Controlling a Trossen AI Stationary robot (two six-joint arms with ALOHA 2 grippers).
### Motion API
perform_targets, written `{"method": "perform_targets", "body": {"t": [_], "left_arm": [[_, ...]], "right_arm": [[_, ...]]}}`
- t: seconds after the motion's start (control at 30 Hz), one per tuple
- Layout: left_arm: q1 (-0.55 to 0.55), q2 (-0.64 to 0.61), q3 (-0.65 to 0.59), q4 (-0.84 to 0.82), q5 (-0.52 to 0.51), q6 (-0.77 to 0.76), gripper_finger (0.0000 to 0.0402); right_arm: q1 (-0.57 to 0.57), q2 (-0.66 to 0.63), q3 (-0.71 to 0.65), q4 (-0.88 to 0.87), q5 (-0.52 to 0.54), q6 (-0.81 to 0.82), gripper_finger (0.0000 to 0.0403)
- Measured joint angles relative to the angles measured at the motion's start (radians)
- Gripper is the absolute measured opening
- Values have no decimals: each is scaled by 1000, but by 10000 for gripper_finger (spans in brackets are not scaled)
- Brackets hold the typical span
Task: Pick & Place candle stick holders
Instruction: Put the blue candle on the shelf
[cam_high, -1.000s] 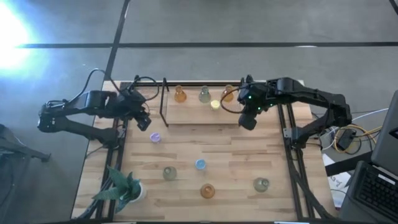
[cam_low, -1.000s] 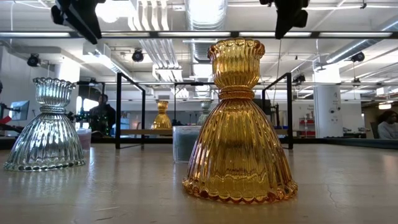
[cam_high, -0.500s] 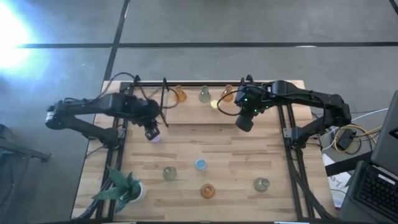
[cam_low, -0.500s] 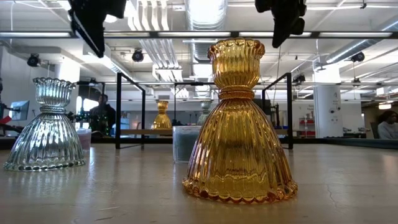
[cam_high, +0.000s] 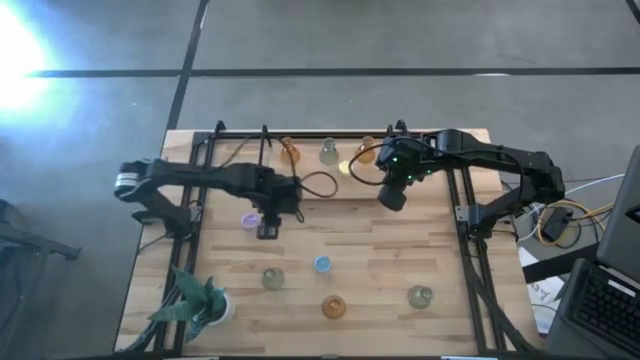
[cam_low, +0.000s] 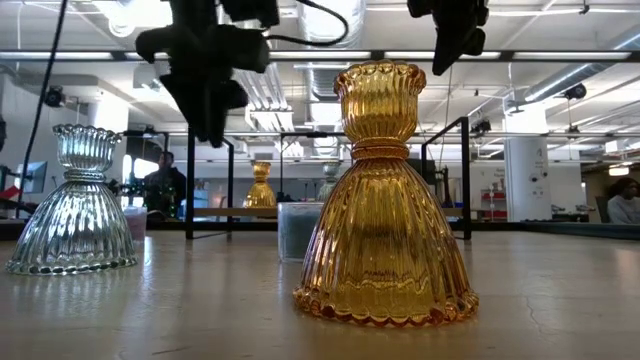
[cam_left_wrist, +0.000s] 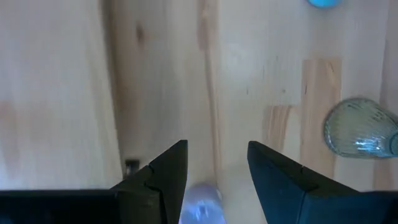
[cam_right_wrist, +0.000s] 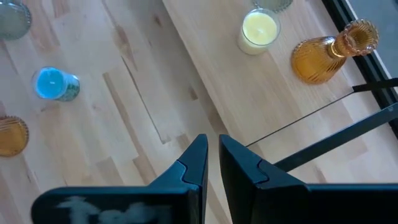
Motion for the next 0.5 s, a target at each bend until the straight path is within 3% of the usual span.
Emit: {"method": "perform_targets", "body": {"t": [0.23,0.5], "left_arm": [[-49,152,133,15,1,143,172],[-92,278,251,0,40,172,174]], "right_arm": [[0,0,0,1,30,-7,34],[0,-1,0,3,32,-7,34]]}}
